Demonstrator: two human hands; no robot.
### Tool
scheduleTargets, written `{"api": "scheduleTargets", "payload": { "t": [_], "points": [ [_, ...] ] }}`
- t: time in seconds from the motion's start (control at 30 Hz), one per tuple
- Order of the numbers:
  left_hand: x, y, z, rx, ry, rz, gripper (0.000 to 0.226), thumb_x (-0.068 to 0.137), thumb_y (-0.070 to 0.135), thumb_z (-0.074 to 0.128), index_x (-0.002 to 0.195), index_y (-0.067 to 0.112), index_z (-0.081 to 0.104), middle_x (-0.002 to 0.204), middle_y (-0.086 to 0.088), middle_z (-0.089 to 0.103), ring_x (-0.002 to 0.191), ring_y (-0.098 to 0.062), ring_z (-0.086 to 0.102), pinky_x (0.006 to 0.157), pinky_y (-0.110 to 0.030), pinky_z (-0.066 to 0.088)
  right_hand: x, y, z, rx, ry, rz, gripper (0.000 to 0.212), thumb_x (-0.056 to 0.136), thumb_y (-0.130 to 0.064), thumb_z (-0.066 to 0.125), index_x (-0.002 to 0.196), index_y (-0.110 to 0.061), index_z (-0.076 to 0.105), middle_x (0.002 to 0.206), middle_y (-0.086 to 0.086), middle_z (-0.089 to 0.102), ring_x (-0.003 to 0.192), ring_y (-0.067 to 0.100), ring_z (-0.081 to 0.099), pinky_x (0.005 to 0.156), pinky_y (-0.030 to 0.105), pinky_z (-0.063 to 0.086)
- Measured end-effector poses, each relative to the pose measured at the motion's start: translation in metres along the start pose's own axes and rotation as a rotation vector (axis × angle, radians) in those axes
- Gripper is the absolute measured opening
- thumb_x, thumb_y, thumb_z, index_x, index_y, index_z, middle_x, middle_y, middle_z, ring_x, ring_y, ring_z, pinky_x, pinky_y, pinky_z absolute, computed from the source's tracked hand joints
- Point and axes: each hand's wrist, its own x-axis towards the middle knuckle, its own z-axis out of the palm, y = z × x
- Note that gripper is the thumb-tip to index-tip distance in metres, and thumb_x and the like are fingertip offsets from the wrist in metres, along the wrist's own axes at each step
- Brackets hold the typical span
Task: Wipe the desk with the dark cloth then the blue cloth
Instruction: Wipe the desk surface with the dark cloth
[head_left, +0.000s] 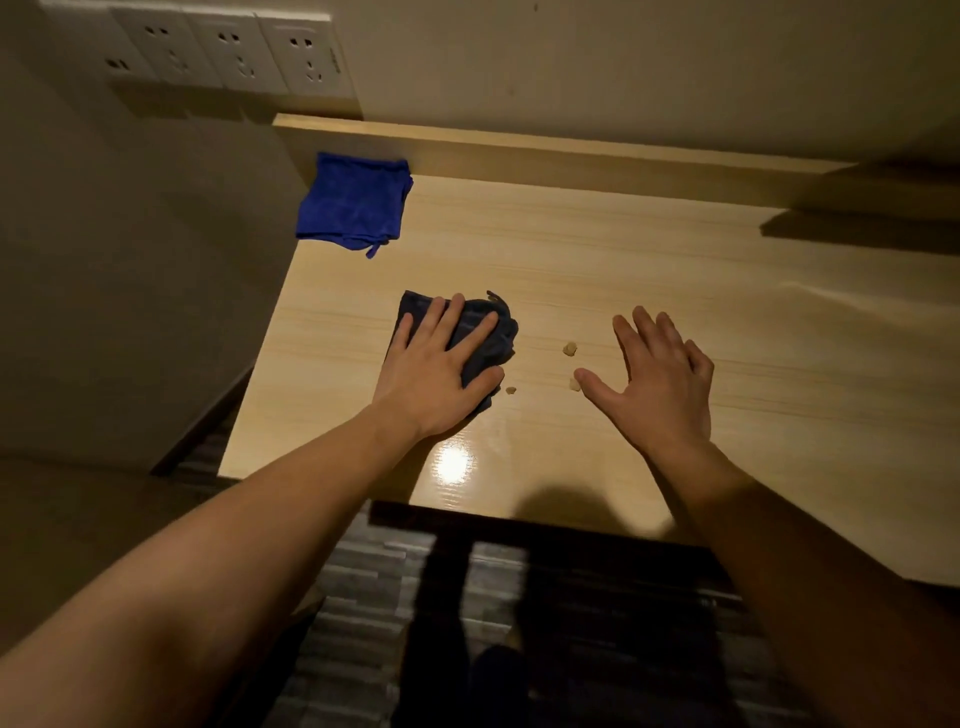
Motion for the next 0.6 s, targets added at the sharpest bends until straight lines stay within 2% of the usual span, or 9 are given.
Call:
{"api": "scheduleTargets", "payload": {
  "t": [0.2,0.33,0.4,0.5,0.6],
  "points": [
    [-0.052,0.01,0.016,-0.028,0.01,-0.002,0.068,0.104,0.071,0.016,0.167,0.045,0.008,0.179,0.0,-0.001,0.163,-0.018,-0.007,0.13,-0.048,-0.003,-0.001,-0.001,-0.002,-0.013,-0.004,-0.004,0.087,0.09,-0.083,0.037,0.159,-0.03,0.037,0.171,-0.002,0.026,0.159,0.02,0.014,0.12,0.051,0.018],
    [-0.082,0.016,0.025,-0.024,0.012,-0.007,0.069,0.105,0.064,0.015,0.168,0.036,0.01,0.178,-0.004,0.001,0.164,-0.02,-0.004,0.13,-0.044,-0.004,-0.003,-0.003,-0.004,-0.001,-0.011,0.0,0.087,0.09,-0.083,0.036,0.16,-0.031,0.035,0.172,-0.003,0.024,0.159,0.018,0.012,0.121,0.051,0.017],
    [-0.094,0.02,0.027,-0.024,0.019,-0.005,0.07,0.106,0.061,0.016,0.168,0.03,0.015,0.178,-0.006,0.006,0.164,-0.022,0.002,0.131,-0.044,0.0,-0.004,-0.004,-0.005,-0.001,-0.013,0.001,0.086,0.091,-0.083,0.037,0.16,-0.031,0.034,0.172,-0.003,0.023,0.159,0.018,0.012,0.121,0.05,0.016],
    [-0.115,0.026,0.028,-0.061,0.066,0.009,0.066,0.11,0.052,0.028,0.167,0.019,0.027,0.175,-0.01,0.02,0.163,-0.025,0.017,0.132,-0.044,0.011,-0.004,-0.005,-0.007,0.001,-0.012,0.004,0.086,0.091,-0.081,0.038,0.16,-0.031,0.035,0.172,-0.003,0.024,0.159,0.018,0.013,0.121,0.05,0.016],
    [-0.142,0.037,0.026,-0.167,0.137,0.02,0.059,0.108,0.043,0.044,0.158,0.012,0.048,0.167,-0.012,0.039,0.156,-0.026,0.036,0.129,-0.042,0.021,-0.004,-0.005,-0.005,0.001,-0.007,0.004,0.086,0.09,-0.082,0.038,0.16,-0.032,0.035,0.172,-0.003,0.024,0.159,0.018,0.013,0.121,0.049,0.016]
  ]
}}
